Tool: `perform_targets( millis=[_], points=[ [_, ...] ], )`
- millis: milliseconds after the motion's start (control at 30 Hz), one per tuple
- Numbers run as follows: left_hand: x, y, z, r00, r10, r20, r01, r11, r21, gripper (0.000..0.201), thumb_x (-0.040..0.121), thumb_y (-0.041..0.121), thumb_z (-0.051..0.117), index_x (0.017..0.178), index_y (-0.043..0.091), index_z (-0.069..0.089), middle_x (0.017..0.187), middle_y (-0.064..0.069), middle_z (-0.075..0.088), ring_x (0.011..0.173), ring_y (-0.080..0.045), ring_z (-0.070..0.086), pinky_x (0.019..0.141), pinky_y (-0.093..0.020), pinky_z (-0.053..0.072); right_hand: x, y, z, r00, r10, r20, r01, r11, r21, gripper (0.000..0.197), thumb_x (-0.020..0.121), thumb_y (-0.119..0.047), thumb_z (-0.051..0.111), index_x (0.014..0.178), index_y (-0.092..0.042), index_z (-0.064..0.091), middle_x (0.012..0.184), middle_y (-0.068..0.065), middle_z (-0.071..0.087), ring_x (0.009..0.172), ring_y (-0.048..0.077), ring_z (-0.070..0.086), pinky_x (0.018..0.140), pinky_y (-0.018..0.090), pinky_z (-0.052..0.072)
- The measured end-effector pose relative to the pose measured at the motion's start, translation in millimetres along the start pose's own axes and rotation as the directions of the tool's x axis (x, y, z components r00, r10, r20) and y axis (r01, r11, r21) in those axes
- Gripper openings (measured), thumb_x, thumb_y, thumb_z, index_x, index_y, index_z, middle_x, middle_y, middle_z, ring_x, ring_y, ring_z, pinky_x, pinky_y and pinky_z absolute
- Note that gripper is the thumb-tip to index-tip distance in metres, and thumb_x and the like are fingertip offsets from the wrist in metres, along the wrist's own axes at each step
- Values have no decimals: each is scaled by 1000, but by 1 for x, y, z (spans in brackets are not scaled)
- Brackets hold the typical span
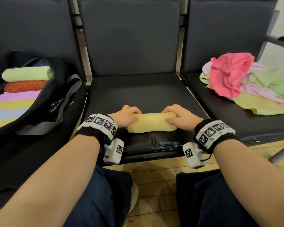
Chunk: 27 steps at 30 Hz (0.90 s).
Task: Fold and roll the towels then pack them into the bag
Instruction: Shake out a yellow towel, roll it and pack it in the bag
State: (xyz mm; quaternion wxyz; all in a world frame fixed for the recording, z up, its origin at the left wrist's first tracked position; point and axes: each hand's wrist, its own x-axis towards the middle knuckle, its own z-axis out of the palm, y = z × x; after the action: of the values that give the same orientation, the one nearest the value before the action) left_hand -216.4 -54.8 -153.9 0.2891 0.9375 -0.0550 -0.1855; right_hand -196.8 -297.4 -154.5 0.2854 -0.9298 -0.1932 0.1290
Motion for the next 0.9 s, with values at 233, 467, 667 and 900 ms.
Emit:
perform_targets(
  millis=[233, 467, 667, 900],
  points=[
    [-2, -5, 1, 992, -74, 99, 54, 981, 188, 70, 85, 38, 65, 144, 39, 28, 137, 2, 27, 121, -27, 45, 108, -41, 36, -5, 0, 1, 992, 49, 114, -42, 997, -69, 70, 78, -13, 73, 140, -23, 41, 127, 1, 36, 116, 21, 44, 100, 28, 36],
    [0, -6, 2, 998, 3, 65, -18, 972, 233, 79, 82, 26, 69, 147, 30, 25, 133, -7, 41, 118, -27, 48, 103, -40, 40, -4, 1, 1, 995, 42, 89, -35, 996, -79, 79, 78, -8, 72, 145, -20, 32, 133, 7, 45, 119, 24, 45, 94, 26, 35],
    [6, -9, -13, 955, 48, -294, -113, 972, -208, 69, 81, 18, 71, 140, 16, 34, 131, -5, 51, 116, -19, 52, 98, -32, 45, 1, 12, -7, 984, 58, -169, -37, 991, 127, 74, 76, -9, 74, 136, -18, 30, 115, 3, 47, 96, 21, 53, 76, 29, 42],
    [-4, -9, -27, 957, 81, -279, -174, 927, -331, 53, 83, 17, 72, 131, 13, 49, 116, -2, 63, 80, -19, 65, 73, -26, 54, 2, 15, -17, 955, 93, -281, 43, 896, 442, 83, 76, -8, 77, 144, -16, 31, 122, 3, 57, 107, 20, 61, 96, 40, 51]
  ],
)
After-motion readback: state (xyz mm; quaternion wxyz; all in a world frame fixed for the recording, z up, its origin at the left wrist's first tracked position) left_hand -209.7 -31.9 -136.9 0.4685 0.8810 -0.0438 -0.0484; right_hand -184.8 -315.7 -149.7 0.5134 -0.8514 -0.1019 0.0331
